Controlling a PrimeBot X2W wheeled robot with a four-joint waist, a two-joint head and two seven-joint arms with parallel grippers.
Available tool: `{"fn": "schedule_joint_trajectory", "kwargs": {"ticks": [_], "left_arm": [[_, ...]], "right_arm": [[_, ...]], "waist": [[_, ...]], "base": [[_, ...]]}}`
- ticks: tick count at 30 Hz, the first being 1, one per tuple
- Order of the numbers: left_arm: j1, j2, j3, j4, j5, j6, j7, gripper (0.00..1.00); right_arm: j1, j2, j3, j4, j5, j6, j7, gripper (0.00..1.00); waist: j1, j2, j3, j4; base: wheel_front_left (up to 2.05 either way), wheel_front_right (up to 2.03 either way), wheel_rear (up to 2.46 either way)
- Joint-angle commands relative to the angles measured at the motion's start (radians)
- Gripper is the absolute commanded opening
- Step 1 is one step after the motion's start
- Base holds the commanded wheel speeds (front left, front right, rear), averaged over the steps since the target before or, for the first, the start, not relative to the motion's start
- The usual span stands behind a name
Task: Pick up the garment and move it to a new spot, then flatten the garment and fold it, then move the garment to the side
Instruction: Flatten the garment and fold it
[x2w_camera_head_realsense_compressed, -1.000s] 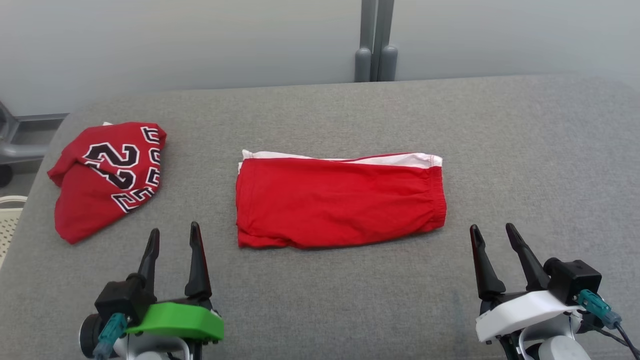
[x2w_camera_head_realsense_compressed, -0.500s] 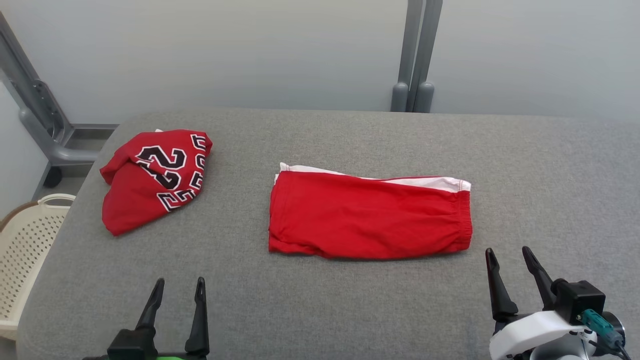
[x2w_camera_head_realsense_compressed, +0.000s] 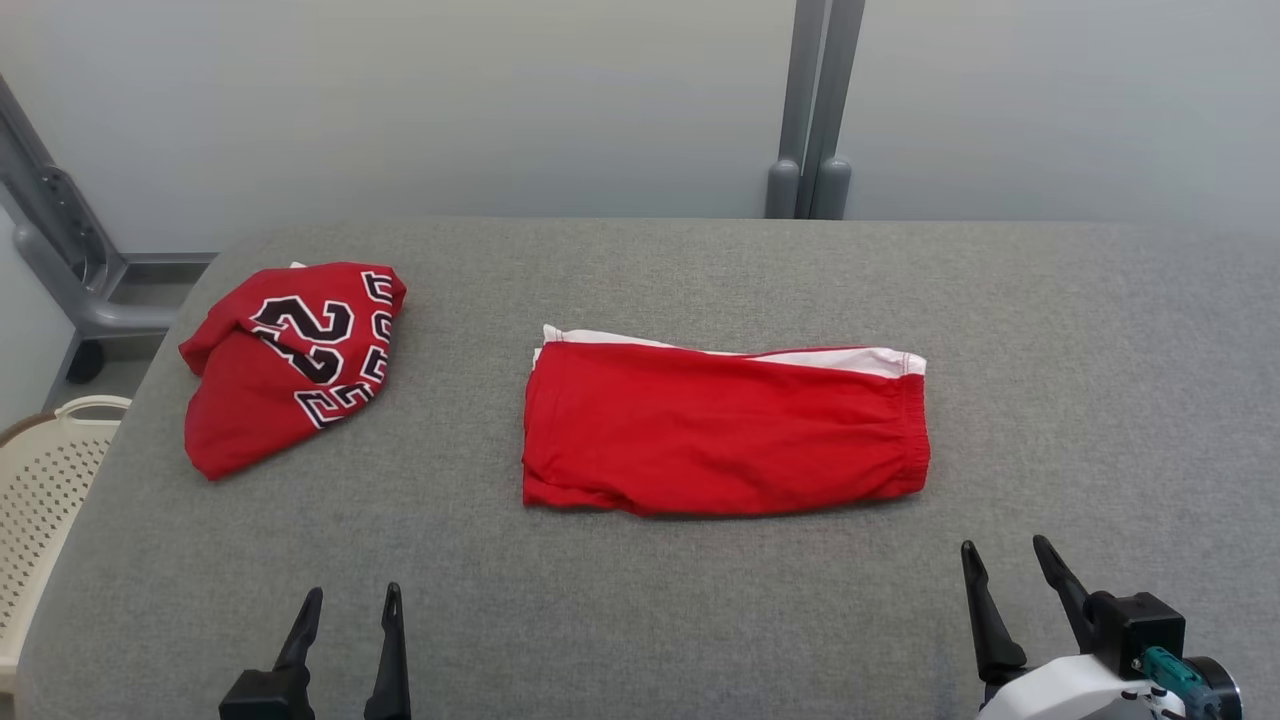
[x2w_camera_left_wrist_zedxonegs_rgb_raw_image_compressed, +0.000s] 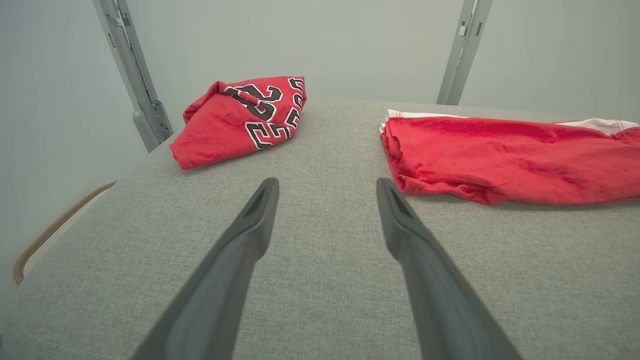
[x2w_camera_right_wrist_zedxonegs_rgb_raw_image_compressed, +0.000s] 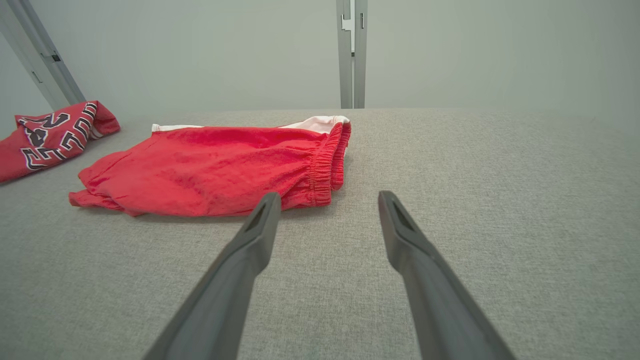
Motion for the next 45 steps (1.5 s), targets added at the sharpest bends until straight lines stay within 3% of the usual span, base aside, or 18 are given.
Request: {"fn": "schedule_joint_trajectory", "kwargs": {"ticks": [1, 18, 21, 31, 37, 45], "left_arm": [[-0.019, -0.003, 0.007, 0.006, 0.008, -0.006, -0.001, 1.0], [-0.053, -0.016, 0.035, 0.039, 0.014, -0.027, -0.001, 1.0], [-0.053, -0.018, 0.036, 0.04, 0.012, -0.031, -0.001, 1.0], [-0.059, -0.02, 0.035, 0.035, 0.012, -0.038, -0.001, 1.0], [-0.092, -0.021, 0.018, 0.033, 0.004, -0.047, -0.001, 1.0], [-0.129, -0.022, 0.0, 0.037, 0.007, -0.05, -0.001, 1.0]], "right_arm": [[-0.01, -0.002, 0.0, 0.003, -0.003, 0.0, -0.004, 1.0], [-0.039, -0.002, 0.003, -0.001, -0.002, 0.0, -0.004, 1.0], [-0.061, -0.002, 0.015, 0.026, 0.025, 0.0, 0.043, 1.0], [-0.271, -0.032, 0.0, 0.045, 0.065, -0.001, 0.501, 1.0], [-0.44, -0.028, -0.111, 0.05, 0.032, 0.0, 0.82, 1.0], [-0.566, -0.006, -0.219, 0.086, -0.048, 0.0, 1.051, 1.0]], "waist": [[0.0001, -0.0001, 0.009, -0.009], [0.0001, -0.0001, 0.029, -0.019], [0.0001, -0.0001, 0.032, -0.017], [0.0001, -0.0001, 0.06, -0.014], [0.0001, -0.0001, 0.115, 0.016], [0.0001, -0.0001, 0.174, 0.059]], "base": [[0.0, 0.0, 0.0], [0.0, 0.0, 0.0], [0.0, 0.0, 0.0], [0.0, 0.0, 0.0], [0.0, 0.0, 0.0], [0.0, 0.0, 0.0]]}}
